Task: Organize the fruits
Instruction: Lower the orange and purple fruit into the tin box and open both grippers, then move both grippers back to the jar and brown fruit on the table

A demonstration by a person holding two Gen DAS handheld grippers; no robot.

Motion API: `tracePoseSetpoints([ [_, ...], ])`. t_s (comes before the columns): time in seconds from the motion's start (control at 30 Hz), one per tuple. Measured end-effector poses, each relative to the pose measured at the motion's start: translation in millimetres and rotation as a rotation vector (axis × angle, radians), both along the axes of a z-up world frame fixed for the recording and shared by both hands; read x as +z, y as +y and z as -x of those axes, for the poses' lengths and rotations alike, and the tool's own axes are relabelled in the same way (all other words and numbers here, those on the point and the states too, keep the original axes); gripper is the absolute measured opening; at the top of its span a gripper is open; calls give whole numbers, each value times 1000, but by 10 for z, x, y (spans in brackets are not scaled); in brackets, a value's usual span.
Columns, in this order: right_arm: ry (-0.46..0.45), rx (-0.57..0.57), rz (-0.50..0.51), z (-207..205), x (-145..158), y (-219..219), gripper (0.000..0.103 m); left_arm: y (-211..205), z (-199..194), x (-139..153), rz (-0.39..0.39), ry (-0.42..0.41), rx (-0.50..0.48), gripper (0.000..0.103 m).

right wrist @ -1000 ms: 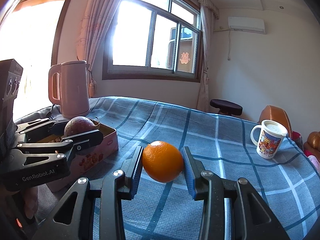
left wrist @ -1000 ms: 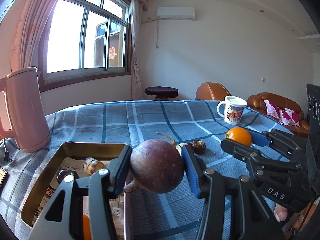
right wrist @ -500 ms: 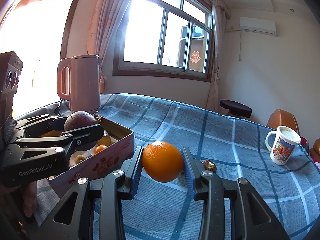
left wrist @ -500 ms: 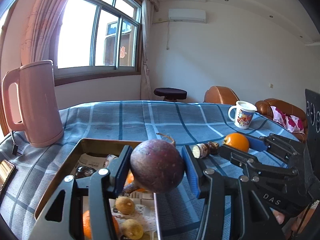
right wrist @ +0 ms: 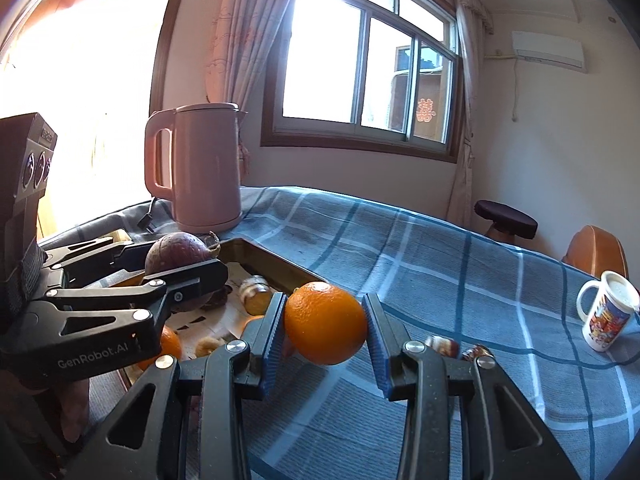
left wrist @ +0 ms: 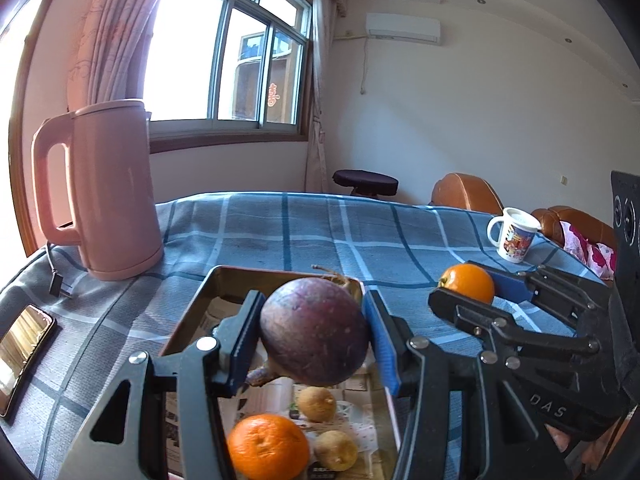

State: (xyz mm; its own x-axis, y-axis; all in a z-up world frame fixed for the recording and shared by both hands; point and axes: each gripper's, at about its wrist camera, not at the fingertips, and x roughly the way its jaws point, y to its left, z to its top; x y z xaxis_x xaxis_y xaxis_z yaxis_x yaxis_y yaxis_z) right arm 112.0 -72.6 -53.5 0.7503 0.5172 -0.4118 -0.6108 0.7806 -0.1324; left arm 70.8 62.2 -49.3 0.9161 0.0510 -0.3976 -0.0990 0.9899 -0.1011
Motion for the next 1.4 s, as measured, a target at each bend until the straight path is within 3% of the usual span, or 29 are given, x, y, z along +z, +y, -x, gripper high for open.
tracePoseSetpoints([
  [0.23,22,66,35,-28,-44,330,40,315,-8,-64,24,47,76,53],
  [0.6,101,145,144,-72,-277,737,40,590,-35,-173,81,127,97,53],
  [0.73,142,167,186,-99,-343,819,41,595,-25,-161,60,123,112,57],
  [0.77,145,170,193,-95,-352,831,42,589,-29,-161,56,124,111,60],
  [0.87,128,172,184,-68,-336,803,65,571,-8,-137,66,107,113,70],
  [0.93,108,167,171,-42,-299,724,65,536,15,-86,74,83,105,72],
  [1.1,71,97,118,-82,-89,298,65,305,20,91,61,28,68,78],
  [1.17,52,42,113,-148,-13,78,65,152,-6,155,45,12,43,86],
  [1.4,64,-272,39,-578,82,-836,65,-562,-293,257,-41,16,-79,87],
])
